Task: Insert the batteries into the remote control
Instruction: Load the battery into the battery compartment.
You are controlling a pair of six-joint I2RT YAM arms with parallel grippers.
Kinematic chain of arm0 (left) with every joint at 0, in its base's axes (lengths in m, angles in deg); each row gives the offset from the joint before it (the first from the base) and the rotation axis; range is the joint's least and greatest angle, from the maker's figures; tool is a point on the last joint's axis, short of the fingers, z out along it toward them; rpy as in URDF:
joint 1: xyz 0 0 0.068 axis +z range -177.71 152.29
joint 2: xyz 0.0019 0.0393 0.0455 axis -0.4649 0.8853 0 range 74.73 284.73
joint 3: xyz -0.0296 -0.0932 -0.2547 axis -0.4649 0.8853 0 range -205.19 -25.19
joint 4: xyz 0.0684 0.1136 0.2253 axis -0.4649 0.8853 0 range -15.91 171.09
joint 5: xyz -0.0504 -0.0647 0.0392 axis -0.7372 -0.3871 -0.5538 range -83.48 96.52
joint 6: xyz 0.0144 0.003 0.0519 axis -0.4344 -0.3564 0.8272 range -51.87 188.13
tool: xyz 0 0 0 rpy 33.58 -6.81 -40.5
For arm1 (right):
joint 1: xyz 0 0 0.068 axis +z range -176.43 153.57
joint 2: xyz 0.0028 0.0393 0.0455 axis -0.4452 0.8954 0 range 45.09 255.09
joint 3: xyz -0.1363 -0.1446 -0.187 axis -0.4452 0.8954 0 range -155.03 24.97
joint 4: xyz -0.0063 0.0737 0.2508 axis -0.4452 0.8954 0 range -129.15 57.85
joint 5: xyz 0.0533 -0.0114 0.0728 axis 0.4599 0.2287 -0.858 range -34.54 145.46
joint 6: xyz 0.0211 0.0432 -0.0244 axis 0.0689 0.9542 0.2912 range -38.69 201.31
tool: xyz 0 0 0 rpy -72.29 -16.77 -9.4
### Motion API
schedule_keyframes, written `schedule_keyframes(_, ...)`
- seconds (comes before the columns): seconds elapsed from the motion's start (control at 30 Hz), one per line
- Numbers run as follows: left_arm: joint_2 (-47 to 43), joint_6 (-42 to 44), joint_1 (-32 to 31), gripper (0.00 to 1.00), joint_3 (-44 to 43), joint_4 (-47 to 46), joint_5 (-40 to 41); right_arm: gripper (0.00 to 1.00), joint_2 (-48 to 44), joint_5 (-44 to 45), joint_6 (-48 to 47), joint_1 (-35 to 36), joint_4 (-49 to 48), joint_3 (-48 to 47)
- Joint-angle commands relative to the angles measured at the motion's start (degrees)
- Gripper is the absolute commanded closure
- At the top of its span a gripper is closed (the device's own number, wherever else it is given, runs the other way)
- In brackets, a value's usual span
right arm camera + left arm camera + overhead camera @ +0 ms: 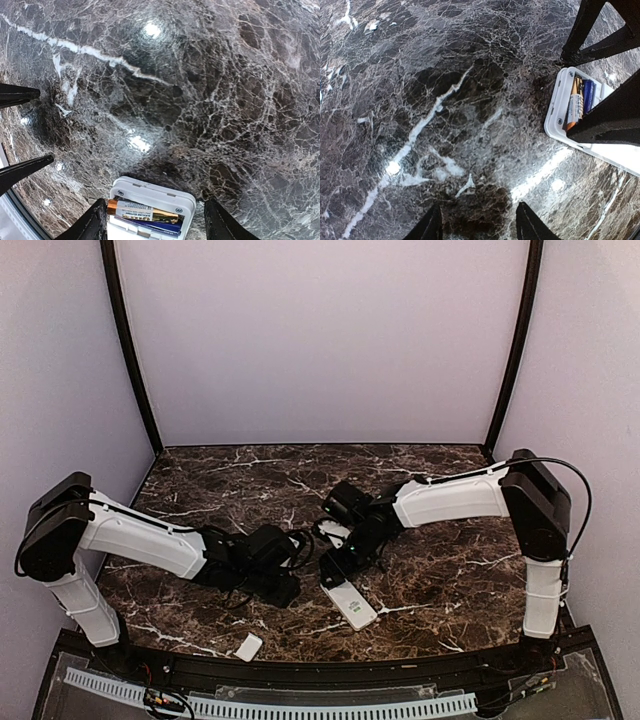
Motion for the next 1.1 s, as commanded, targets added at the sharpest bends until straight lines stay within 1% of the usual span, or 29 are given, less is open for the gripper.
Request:
schedule_keyframes(0.0, 0.63, 0.9, 0.26, 0.51, -1.3, 1.52, -0.18, 0.38, 0.72, 2.31, -0.53, 0.32, 0.87, 0.97)
schedule_keyframes(0.03, 0.65, 0.91, 0.26, 0.51, -1.35, 1.5, -0.18, 0.38, 0.72, 2.37, -0.62, 0.34, 0.81, 1.06)
schedule_keyframes(0.17, 0.76, 0.91, 0.26, 0.51, -1.47, 1.64, -0.28, 0.46, 0.65, 3.72, -0.6, 0.39, 0.64, 1.73)
schedule_keyframes(0.3, 0.85, 0.97, 0.26, 0.51, -1.55, 1.63, -0.37, 0.46, 0.38, 5.35, -0.85, 0.32, 0.86, 2.12)
schedule_keyframes(0.37, 0.91, 1.1, 0.26, 0.51, -1.63, 1.62, -0.35, 0.44, 0.25, 5.39, -1.04, 0.36, 0.91, 2.0)
schedule_keyframes(0.47, 1.06, 1.25, 0.26, 0.51, -1.8, 1.54, -0.36, 0.38, 0.18, 5.09, -1.33, 0.38, 1.25, 1.47)
schedule_keyframes(0.63, 1.03, 1.26, 0.22, 0.51, -1.83, 1.43, -0.35, 0.21, -1.08, 3.78, -1.97, 0.39, 1.21, 0.43)
schedule_keyframes(0.83, 0.98, 1.48, 0.26, 0.51, -1.74, 1.32, -0.62, 0.16, -2.08, 4.17, -2.87, 0.26, 1.92, -0.3)
schedule_keyframes(0.9, 0.61, 1.67, 0.26, 0.51, -1.51, 0.79, -0.91, 0.12, -2.72, 3.08, -3.09, 0.26, 1.65, -0.64)
schedule_keyframes(0.97, -0.02, 2.27, 0.26, 0.52, -0.97, -0.63, -1.49, 0.02, -4.38, 1.88, -3.06, 0.23, 0.44, -0.62)
schedule_keyframes(1.07, -2.14, 3.09, 0.26, 0.55, 1.02, -3.98, -2.21, 0.01, -9.23, 0.43, -2.07, -0.59, -3.03, 0.33)
